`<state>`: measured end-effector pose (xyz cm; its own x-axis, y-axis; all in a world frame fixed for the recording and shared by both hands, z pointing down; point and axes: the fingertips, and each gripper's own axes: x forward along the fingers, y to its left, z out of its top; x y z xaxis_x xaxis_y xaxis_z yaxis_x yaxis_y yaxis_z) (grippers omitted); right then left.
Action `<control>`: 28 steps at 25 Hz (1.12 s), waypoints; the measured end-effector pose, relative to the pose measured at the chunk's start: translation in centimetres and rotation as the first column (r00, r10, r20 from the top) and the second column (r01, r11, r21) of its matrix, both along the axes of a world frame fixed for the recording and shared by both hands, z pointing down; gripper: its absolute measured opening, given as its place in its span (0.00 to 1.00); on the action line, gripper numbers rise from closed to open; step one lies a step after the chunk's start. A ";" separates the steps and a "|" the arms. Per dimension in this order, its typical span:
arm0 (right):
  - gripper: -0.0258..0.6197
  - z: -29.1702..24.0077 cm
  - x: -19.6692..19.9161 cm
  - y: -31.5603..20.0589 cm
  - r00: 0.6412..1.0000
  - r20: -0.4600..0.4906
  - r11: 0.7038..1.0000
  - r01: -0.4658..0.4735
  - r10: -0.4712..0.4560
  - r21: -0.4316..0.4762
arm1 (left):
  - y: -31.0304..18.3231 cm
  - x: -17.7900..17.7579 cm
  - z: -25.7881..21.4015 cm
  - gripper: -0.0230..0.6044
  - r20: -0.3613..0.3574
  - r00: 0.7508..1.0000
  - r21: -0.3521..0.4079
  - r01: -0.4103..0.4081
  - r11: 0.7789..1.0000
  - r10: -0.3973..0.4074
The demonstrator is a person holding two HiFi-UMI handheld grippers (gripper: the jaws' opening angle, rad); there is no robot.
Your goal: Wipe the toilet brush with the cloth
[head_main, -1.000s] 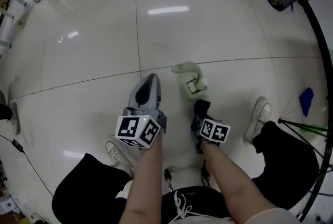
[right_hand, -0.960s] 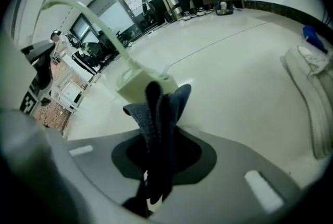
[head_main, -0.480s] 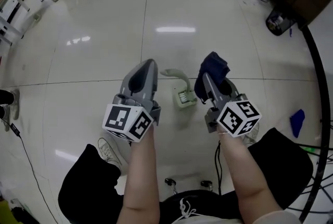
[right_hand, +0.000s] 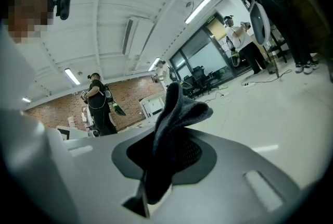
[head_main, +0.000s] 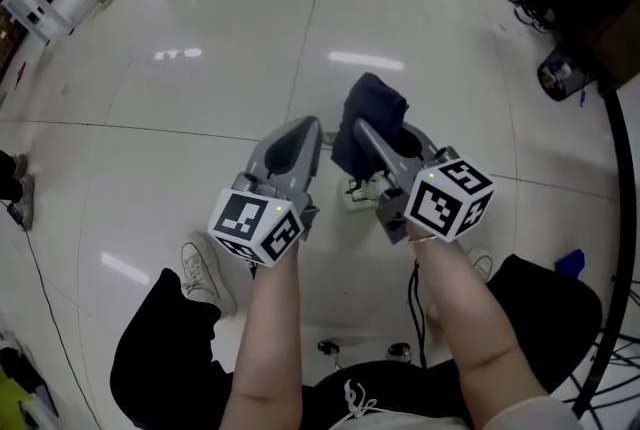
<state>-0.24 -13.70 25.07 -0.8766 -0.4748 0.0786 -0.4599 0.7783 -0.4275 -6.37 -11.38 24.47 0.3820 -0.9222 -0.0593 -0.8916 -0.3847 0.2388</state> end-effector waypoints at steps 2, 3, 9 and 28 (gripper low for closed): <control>0.15 1.8 1.1 -0.5 1.000 0.005 0.999 -0.018 0.018 -0.039 | 0.0 0.1 -0.1 0.05 0.008 1.000 0.007 0.015 1.000 -0.015; 0.15 2.8 1.7 -0.7 1.000 0.008 0.998 -0.028 0.028 -0.060 | 0.1 0.2 -0.1 0.05 0.005 1.000 0.011 0.026 1.000 -0.026; 0.15 9.3 4.1 -1.1 0.998 -0.048 0.994 -0.047 0.043 -0.099 | 0.6 -0.1 -0.1 0.05 0.087 0.993 0.008 0.074 0.997 -0.074; 0.15 26.3 7.8 0.8 0.959 -0.282 0.940 -0.120 0.027 -0.319 | 0.2 0.7 -0.3 0.05 0.125 0.992 0.031 0.031 0.999 -0.034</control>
